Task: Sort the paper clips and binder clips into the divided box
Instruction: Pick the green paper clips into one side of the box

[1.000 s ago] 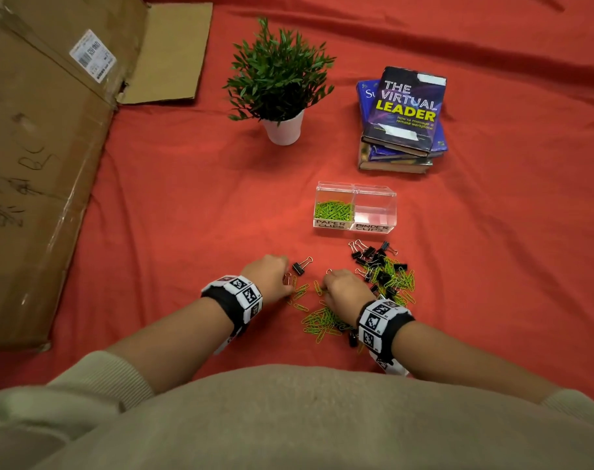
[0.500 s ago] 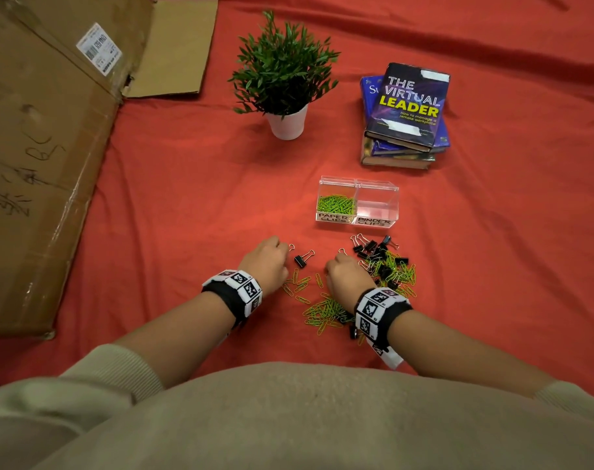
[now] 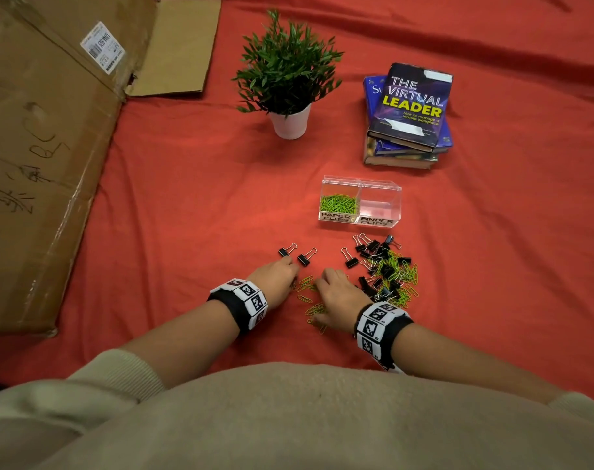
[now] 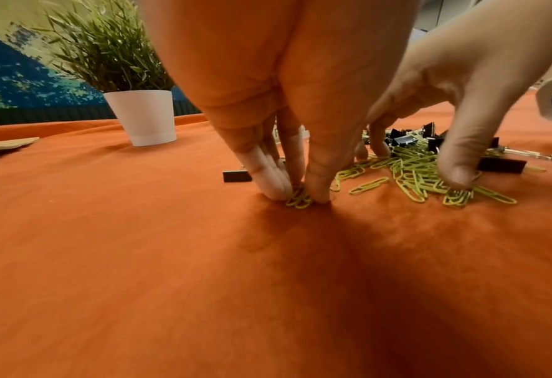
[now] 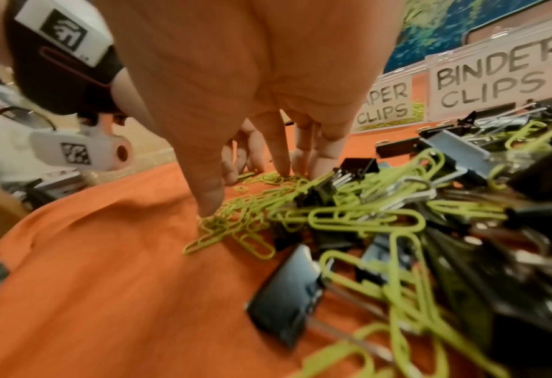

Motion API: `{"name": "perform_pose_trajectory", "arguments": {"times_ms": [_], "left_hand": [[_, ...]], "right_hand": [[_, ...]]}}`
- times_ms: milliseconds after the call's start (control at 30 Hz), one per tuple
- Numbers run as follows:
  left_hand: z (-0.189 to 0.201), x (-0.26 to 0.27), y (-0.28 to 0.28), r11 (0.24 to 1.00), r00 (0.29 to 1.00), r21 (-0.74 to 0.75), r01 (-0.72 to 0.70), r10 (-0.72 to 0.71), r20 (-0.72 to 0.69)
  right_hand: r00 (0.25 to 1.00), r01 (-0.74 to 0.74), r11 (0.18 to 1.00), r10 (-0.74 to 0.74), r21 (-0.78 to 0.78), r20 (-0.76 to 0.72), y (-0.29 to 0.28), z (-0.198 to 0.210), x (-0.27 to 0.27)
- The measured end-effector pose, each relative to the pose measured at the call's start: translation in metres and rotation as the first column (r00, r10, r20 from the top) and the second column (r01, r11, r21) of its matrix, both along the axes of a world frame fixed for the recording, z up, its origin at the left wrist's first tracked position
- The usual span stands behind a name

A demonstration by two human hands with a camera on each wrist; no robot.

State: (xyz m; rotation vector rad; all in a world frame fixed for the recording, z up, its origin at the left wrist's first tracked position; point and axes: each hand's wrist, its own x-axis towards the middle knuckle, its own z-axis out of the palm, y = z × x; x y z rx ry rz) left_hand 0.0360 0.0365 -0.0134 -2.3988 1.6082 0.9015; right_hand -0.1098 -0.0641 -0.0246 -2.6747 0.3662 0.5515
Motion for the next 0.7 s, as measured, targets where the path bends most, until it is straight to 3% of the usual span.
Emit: {"name": "perform_pose_trajectory", "arguments": {"times_ms": [100,300,467,567,700], "left_hand": [[0.001,-0.003,0.001,0.998,0.996,0.034,0.048,-0.050,0.072],[0.001,-0.010,0.002,0.989,0.975,0.085,0.118,-0.132,0.180],[0.002,-0.012,0.000,0.991,0.977,0.094,0.095,-0.111,0.182],[0.000,-0.011,-0.002,0.992,0.985,0.108,0.058,-0.075,0.153],[-0.004,-0.012,-0.002,0.991,0.989,0.129,0.039,-0.056,0.135]], "right_hand": [[0.999,-0.054,0.998,0.054,0.014,-0.006,0.007,-0.001,-0.007],[0.999,-0.016,0.995,0.021,0.097,-0.049,0.011,0.001,-0.010],[0.992,0.104,0.976,-0.089,0.191,-0.084,0.005,-0.003,-0.004],[0.964,0.254,0.914,-0.214,0.316,-0.155,-0.005,0.001,0.003],[0.896,0.443,0.760,-0.359,0.475,-0.262,-0.032,0.019,0.016]]}}
